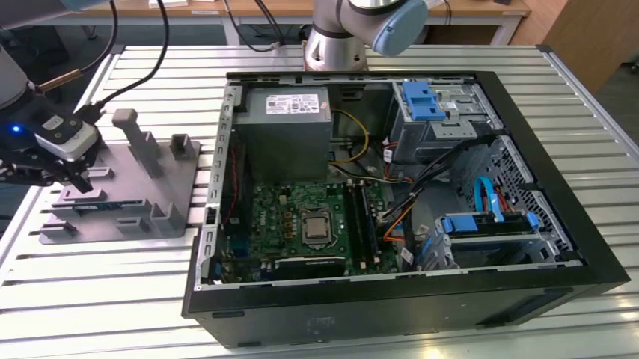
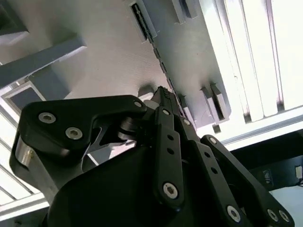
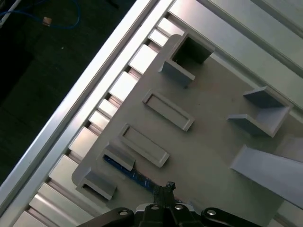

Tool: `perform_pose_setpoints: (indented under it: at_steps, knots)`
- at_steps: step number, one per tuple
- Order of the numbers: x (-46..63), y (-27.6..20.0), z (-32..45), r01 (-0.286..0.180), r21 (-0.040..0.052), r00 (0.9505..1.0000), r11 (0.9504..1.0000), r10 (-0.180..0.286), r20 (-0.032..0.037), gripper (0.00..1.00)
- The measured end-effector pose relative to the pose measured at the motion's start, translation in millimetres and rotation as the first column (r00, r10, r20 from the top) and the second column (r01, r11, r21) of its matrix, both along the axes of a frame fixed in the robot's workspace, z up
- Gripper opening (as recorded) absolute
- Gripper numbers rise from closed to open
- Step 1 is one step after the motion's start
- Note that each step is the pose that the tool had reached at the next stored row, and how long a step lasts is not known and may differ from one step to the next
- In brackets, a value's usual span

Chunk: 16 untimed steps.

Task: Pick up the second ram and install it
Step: 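Pick up the second ram and move it above second insertion slot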

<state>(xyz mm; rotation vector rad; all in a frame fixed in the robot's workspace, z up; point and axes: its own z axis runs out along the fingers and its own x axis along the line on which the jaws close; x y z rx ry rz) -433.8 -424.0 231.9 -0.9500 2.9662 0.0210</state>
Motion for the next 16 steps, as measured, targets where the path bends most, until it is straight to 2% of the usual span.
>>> perform_pose_setpoints:
  at_steps: [4,8,12,16]
  knots:
    - [0.0,0.0,-0.1,-0.061,0.0,0.9982,0.9982,0.061,0.0,0.1]
    - [0.0,0.0,-0.2,-0.12,0.0,0.9927,0.9927,0.12,0.0,0.1]
    - [0.0,0.0,-0.3,-0.178,0.0,0.9841,0.9841,0.178,0.0,0.1]
    - [0.0,0.0,-0.3,-0.232,0.0,0.9727,0.9727,0.232,0.0,0.1]
